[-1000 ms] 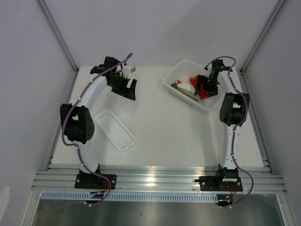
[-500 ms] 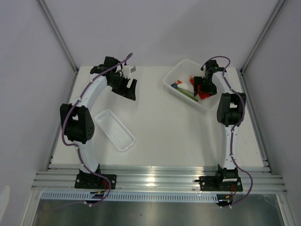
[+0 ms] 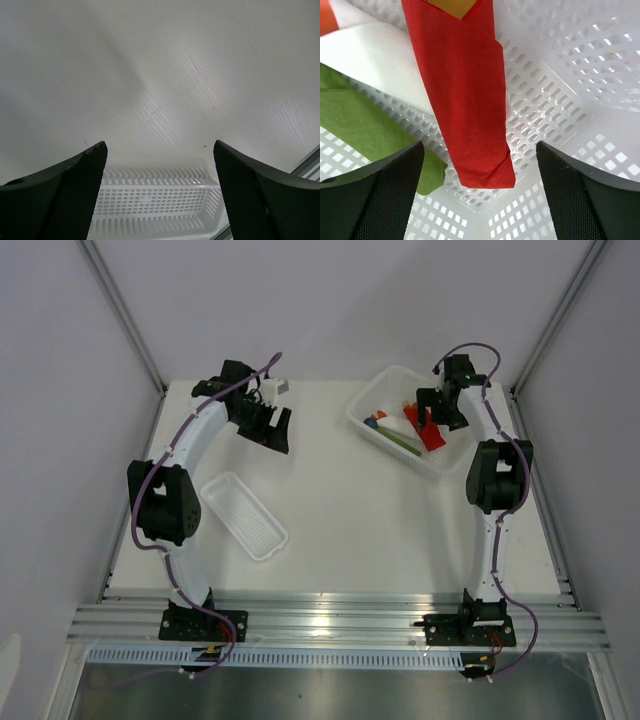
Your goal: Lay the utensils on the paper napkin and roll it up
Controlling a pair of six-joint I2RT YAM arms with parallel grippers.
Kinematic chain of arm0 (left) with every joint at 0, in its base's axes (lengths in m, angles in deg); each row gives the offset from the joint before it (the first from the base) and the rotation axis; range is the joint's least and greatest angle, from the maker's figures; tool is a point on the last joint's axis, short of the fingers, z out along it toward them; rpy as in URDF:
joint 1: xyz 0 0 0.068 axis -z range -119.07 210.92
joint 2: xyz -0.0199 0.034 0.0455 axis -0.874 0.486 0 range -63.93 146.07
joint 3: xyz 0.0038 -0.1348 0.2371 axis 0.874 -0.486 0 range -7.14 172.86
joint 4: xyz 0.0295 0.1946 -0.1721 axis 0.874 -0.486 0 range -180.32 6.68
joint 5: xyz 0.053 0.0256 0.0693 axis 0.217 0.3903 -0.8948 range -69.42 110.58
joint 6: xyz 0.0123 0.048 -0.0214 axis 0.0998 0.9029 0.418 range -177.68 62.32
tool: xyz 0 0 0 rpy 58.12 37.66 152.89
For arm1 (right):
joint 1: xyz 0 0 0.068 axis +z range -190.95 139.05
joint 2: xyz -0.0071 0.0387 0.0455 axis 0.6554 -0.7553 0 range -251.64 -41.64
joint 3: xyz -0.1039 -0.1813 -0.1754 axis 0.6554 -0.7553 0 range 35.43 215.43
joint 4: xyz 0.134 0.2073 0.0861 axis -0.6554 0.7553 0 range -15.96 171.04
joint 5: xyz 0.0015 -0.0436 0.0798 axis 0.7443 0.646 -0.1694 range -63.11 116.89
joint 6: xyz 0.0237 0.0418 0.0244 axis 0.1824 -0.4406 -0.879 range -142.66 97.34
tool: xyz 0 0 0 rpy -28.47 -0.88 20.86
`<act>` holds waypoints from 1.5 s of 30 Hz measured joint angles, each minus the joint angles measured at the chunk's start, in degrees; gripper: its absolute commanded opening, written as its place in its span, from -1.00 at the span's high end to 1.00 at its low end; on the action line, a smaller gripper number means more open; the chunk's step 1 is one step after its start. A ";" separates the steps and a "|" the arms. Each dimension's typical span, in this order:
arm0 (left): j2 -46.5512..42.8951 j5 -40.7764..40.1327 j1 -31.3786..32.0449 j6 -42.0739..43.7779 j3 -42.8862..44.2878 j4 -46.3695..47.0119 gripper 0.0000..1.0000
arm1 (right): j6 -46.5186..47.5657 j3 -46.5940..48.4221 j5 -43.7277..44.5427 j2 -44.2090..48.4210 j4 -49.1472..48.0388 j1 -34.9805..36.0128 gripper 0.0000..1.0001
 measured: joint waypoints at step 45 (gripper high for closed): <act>0.00 1.27 -0.02 0.00 -0.02 -0.24 -0.78 | -7.93 -10.93 5.60 2.62 -7.98 -0.57 1.00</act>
